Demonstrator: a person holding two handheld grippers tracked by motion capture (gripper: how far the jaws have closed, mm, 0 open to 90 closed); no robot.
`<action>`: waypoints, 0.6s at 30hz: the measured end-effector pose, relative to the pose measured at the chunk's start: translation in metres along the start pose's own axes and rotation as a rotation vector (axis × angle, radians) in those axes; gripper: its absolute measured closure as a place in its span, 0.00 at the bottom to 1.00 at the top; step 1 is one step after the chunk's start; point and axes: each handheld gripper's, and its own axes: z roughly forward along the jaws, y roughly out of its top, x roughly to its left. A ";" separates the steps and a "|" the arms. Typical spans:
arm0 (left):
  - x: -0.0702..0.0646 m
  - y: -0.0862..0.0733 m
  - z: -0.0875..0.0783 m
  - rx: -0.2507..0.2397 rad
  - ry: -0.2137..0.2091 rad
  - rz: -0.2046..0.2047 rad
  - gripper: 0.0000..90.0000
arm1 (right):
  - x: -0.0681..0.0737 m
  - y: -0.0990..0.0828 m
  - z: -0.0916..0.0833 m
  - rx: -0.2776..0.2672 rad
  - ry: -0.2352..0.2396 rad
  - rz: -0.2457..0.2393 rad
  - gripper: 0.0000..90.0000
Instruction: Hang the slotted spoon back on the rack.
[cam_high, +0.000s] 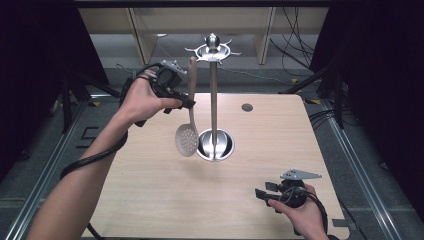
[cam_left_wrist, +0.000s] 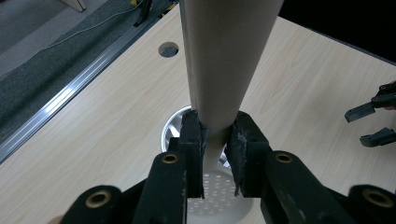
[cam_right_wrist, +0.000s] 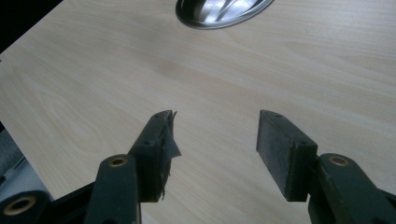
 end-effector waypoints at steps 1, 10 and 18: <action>0.000 0.000 0.000 0.000 0.003 0.000 0.84 | 0.000 0.000 0.000 0.000 0.000 0.000 0.52; 0.000 0.003 0.006 -0.002 -0.005 0.001 0.84 | -0.001 0.000 0.000 -0.006 -0.007 -0.009 0.52; 0.000 0.005 0.010 -0.004 -0.008 0.008 0.84 | 0.000 0.000 0.000 -0.003 -0.006 -0.005 0.52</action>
